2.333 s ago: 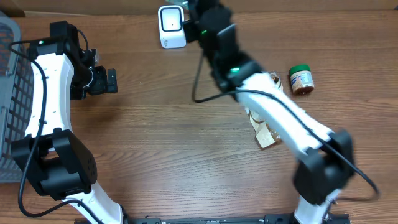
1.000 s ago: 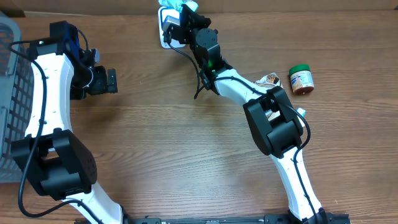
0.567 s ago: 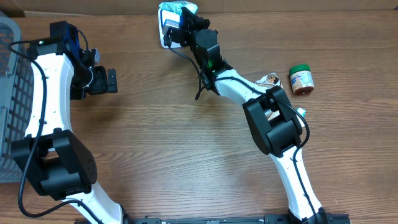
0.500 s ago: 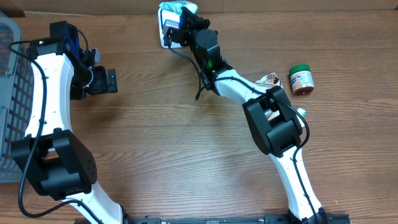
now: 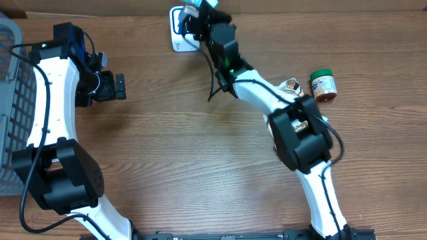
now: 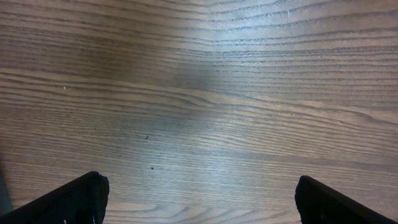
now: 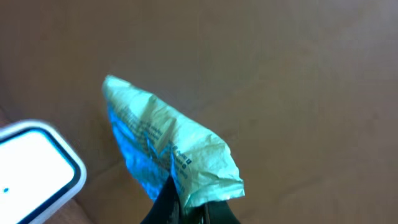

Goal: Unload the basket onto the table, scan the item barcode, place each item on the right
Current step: 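Carry the wipes pack right and drop it beside the brown bag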

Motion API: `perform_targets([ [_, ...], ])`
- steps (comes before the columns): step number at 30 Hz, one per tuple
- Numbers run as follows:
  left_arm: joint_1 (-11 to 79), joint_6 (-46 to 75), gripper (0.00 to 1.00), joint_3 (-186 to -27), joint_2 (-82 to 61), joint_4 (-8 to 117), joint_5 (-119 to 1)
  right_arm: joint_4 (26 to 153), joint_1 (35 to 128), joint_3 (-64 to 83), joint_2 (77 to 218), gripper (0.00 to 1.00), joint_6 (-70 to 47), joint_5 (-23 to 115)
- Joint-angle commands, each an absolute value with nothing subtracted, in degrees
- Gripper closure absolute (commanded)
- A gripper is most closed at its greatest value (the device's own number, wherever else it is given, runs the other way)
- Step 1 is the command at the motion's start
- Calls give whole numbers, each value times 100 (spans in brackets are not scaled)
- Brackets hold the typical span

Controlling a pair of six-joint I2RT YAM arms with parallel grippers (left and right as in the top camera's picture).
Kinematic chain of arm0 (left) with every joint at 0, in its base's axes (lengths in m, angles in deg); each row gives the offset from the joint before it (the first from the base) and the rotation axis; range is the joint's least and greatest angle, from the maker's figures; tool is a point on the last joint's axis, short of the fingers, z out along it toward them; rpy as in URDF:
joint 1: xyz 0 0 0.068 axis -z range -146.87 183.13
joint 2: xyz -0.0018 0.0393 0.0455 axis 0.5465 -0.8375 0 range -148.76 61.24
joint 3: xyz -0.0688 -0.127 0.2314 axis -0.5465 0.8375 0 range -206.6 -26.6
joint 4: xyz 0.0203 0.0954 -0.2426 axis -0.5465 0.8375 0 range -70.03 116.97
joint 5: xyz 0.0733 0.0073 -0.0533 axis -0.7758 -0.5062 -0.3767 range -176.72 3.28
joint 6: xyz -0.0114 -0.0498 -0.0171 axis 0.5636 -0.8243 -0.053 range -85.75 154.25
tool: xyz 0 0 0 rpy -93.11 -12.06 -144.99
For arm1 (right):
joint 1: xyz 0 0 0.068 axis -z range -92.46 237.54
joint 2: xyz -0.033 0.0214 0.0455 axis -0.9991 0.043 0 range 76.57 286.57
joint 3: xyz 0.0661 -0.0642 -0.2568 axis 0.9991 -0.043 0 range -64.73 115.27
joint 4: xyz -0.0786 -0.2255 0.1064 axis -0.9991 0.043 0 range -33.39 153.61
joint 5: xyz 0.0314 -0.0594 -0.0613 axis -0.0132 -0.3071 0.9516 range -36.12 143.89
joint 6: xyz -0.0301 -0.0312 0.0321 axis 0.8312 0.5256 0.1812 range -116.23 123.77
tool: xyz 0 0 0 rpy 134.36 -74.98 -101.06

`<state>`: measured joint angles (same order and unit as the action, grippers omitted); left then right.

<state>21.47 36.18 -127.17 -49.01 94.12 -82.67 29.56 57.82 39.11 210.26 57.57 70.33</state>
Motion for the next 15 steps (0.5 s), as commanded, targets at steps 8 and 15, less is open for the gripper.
perform_targets([
  [8,2157,3686,0,-12833,-4783,9408,-8269,7437,5579,4099,18407,96,-1017,6889],
  [15,2157,3686,0,-12833,-4783,9408,-8269,11096,5841,4099,17749,96,-2971,6214],
])
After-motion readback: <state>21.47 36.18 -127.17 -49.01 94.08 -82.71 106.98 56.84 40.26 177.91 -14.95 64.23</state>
